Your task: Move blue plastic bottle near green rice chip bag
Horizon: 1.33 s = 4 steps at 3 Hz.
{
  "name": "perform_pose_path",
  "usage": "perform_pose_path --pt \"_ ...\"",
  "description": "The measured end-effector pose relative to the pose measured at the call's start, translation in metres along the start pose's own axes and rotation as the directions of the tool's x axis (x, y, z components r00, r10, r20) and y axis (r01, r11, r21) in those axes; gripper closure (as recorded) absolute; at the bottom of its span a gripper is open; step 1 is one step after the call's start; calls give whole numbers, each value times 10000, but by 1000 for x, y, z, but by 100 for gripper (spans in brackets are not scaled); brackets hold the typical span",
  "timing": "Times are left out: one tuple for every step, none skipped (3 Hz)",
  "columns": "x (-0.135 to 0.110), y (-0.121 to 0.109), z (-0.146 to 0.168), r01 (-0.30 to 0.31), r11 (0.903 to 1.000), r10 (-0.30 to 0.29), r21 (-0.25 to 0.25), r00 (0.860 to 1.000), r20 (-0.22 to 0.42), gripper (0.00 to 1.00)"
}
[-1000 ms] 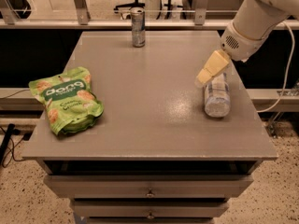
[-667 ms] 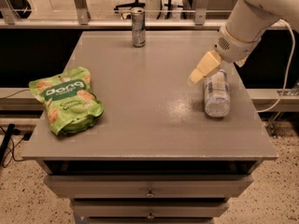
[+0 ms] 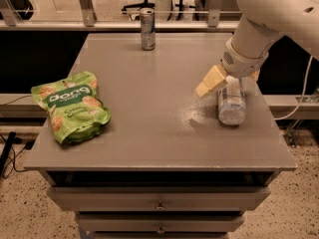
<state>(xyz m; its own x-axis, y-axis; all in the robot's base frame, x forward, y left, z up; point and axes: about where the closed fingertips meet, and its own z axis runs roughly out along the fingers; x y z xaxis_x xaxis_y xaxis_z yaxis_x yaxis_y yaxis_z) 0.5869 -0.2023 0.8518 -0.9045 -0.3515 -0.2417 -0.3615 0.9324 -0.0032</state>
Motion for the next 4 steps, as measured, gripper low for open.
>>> perform_pose_path --pt "4 -12 7 -8 9998 5 178 9999 149 25" --pt "-1 -17 3 239 9995 -247 208 9989 410 47" --pt "-12 -11 -9 830 9965 -833 66 9932 815 70" --pt "-32 17 -37 2180 9751 -2092 -407 9652 1568 99"
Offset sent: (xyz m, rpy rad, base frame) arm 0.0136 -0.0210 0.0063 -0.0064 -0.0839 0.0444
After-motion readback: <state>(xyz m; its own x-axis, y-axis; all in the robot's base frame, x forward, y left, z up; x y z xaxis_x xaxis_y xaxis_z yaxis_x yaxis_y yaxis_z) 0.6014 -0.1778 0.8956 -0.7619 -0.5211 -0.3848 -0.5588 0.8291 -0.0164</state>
